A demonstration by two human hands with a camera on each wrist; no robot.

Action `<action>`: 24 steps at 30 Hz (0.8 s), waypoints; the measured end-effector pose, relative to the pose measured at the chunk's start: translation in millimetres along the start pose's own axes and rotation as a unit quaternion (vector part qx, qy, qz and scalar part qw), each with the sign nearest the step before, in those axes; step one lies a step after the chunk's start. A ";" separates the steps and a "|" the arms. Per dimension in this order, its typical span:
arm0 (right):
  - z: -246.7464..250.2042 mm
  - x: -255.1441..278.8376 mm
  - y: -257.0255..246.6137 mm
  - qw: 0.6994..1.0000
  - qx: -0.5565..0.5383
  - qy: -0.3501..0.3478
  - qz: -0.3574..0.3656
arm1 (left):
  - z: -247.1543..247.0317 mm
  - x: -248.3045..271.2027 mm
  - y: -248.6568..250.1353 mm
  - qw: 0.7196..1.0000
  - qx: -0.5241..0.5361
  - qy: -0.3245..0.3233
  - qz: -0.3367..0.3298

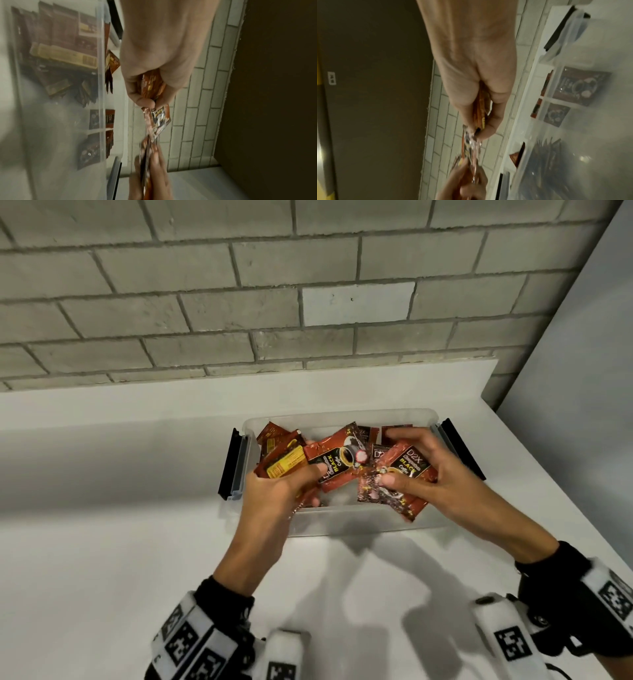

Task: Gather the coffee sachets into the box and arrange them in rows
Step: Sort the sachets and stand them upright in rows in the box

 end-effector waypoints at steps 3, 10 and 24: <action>19.2 -1.7 -3.5 0.999 -0.022 0.007 -0.024 | 7.2 -9.3 6.1 0.997 -0.067 -0.026 0.021; 6.1 -9.5 -13.7 0.987 0.072 -0.137 -0.050 | -13.6 -11.1 -3.8 0.974 -0.173 -0.120 0.087; -18.8 -9.1 2.4 0.950 0.114 -0.266 -0.113 | -28.9 -9.6 -10.3 0.973 -0.046 -0.166 0.155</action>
Point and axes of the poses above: each hand's wrist, its own x-axis away from the middle knuckle, its own z-axis out of the back of the hand, y = z × x, the point moved 7 cm from there along -x, towards the middle knuckle, and after that the axes turned 4 degrees about x, right-handed, at the moved point
